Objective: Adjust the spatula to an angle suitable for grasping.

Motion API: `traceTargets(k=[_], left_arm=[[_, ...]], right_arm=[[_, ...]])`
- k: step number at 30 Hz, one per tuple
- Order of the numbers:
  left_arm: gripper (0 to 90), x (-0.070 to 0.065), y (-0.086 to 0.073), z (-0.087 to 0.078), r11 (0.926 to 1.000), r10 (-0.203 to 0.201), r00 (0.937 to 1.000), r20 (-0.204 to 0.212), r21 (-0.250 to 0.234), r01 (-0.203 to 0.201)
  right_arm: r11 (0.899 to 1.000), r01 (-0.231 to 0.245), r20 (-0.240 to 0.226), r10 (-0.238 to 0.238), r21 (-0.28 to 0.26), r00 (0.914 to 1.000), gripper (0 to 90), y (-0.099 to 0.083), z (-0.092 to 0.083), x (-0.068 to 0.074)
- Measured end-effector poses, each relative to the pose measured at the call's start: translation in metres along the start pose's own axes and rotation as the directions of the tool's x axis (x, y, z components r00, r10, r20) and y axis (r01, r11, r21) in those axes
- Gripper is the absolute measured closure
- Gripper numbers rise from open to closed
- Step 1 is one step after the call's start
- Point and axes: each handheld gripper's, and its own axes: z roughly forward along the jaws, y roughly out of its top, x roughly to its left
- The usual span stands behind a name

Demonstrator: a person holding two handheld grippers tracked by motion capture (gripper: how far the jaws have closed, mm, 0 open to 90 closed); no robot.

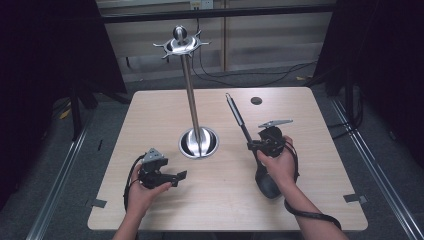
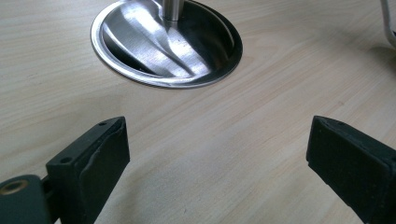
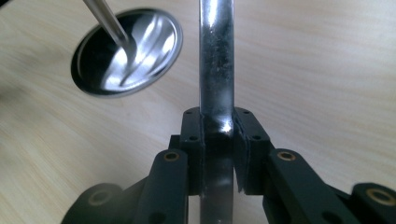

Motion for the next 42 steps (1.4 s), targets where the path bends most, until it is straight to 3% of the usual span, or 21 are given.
traceTargets(k=[3, 8, 11, 17, 24, 28, 34, 37, 42], left_arm=[[6.0, -0.001, 0.0, 0.0, 1.0, 0.001, 1.0, -0.002, -0.001, -0.001], [6.0, -0.002, 0.001, 0.0, 1.0, 0.007, 1.0, 0.002, 0.001, -0.007], [6.0, -0.002, 0.002, -0.001, 0.9999, 0.004, 0.9999, 0.015, -0.012, -0.004], [6.0, -0.008, 0.006, -0.001, 0.9974, -0.038, 0.9978, 0.054, -0.058, 0.041], [6.6, -0.018, 0.013, -0.001, 0.9947, -0.027, 0.9956, 0.09, -0.096, 0.036], [6.7, -0.024, 0.017, 0.003, 0.9925, -0.046, 0.9898, 0.135, -0.106, 0.06], [9.3, -0.047, 0.029, 0.01, 0.9893, -0.018, 0.9836, 0.179, -0.139, 0.043], [11.1, -0.063, 0.042, 0.017, 0.9846, -0.002, 0.9765, 0.216, -0.17, 0.039], [15.6, -0.075, 0.052, 0.028, 0.9813, -0.004, 0.9675, 0.253, -0.185, 0.053]], right_arm=[[0.999, 0.003, -0.004, -0.003, -0.05, 1.0, 75.8, 0.002, -0.007, 0.001], [0.996, 0.004, -0.015, -0.006, -0.089, 0.9999, 75.7, 0.002, -0.012, 0.002], [0.989, -0.015, -0.051, 0.007, -0.15, 0.9987, 75.7, 0.001, -0.018, 0.0], [0.977, -0.011, -0.069, -0.004, -0.215, 0.9976, 75.7, 0.003, -0.028, 0.003], [0.961, -0.025, -0.092, 0.0, -0.274, 0.9958, 75.7, 0.004, -0.036, 0.002], [0.952, -0.031, -0.104, -0.001, -0.303, 0.9945, 75.7, 0.005, -0.042, 0.003], [0.94, -0.028, -0.106, -0.009, -0.339, 0.9943, 75.7, 0.006, -0.047, 0.009], [0.93, -0.012, -0.102, -0.027, -0.368, 0.9944, 75.7, 0.007, -0.049, 0.013], [0.924, -0.01, -0.094, -0.028, -0.382, 0.9952, 75.6, 0.006, -0.05, 0.019]])
